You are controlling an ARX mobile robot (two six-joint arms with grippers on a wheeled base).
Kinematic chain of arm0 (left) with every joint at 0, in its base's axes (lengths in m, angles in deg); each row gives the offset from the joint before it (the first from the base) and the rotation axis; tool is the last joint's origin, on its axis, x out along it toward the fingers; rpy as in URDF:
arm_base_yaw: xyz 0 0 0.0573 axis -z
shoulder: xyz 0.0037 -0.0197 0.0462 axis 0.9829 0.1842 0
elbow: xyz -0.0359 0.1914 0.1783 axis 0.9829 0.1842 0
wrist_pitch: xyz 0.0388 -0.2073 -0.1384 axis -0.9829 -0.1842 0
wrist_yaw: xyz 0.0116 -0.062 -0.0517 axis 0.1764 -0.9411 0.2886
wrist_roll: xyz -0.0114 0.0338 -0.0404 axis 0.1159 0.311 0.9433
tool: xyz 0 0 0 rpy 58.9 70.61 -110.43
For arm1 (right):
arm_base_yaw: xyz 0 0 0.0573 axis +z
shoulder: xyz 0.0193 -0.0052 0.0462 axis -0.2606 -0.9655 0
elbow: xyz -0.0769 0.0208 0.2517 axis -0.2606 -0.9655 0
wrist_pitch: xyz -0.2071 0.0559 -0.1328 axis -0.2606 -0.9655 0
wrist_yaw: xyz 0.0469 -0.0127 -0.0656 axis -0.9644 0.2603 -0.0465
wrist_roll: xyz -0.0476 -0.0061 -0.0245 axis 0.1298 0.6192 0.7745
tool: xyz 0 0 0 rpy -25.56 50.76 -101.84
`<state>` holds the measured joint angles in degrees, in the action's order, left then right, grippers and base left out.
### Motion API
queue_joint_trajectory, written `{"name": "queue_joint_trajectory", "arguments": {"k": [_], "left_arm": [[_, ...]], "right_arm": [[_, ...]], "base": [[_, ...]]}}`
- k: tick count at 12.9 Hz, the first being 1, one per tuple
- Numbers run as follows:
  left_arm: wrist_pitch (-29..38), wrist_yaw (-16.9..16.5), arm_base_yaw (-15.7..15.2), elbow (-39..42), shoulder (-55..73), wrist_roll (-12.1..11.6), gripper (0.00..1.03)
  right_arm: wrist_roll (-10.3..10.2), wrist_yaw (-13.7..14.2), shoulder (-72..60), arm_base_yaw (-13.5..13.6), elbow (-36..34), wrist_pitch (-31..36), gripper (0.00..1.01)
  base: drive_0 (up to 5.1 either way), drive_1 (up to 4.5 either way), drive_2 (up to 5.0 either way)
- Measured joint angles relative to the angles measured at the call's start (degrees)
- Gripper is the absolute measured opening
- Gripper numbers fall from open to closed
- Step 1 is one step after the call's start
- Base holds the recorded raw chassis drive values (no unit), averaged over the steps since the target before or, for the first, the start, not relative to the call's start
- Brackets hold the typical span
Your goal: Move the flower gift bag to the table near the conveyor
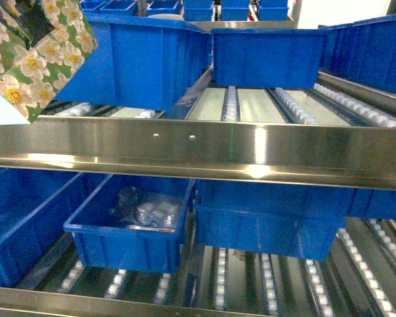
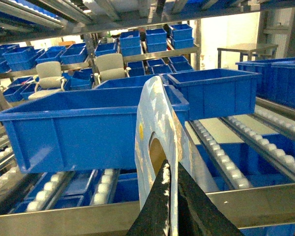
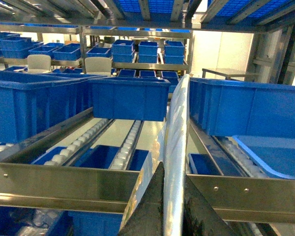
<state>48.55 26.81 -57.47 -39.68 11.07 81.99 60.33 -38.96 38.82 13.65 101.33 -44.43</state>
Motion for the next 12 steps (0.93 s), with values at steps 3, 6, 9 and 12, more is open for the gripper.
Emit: {"name": "queue_joint_trajectory", "arguments": {"k": [3, 6, 9, 12], "left_arm": [[-0.1, 0.0, 0.0, 0.0, 0.0, 0.0, 0.02], [-0.1, 0.0, 0.0, 0.0, 0.0, 0.0, 0.02], [0.0, 0.0, 0.0, 0.0, 0.0, 0.0, 0.02], [0.0, 0.0, 0.0, 0.0, 0.0, 0.0, 0.02]], "right_arm": [[0.0, 0.0, 0.0, 0.0, 0.0, -0.1, 0.03], [0.0, 0.0, 0.0, 0.0, 0.0, -0.2, 0.03], [0.0, 0.0, 0.0, 0.0, 0.0, -0.1, 0.03], [0.0, 0.0, 0.0, 0.0, 0.0, -0.2, 0.03]], "base": [[-4.9, 1.19, 3.4], [-5.0, 2.46, 2.5], [-5.0, 2.46, 2.5], [-5.0, 2.46, 2.5]]}}
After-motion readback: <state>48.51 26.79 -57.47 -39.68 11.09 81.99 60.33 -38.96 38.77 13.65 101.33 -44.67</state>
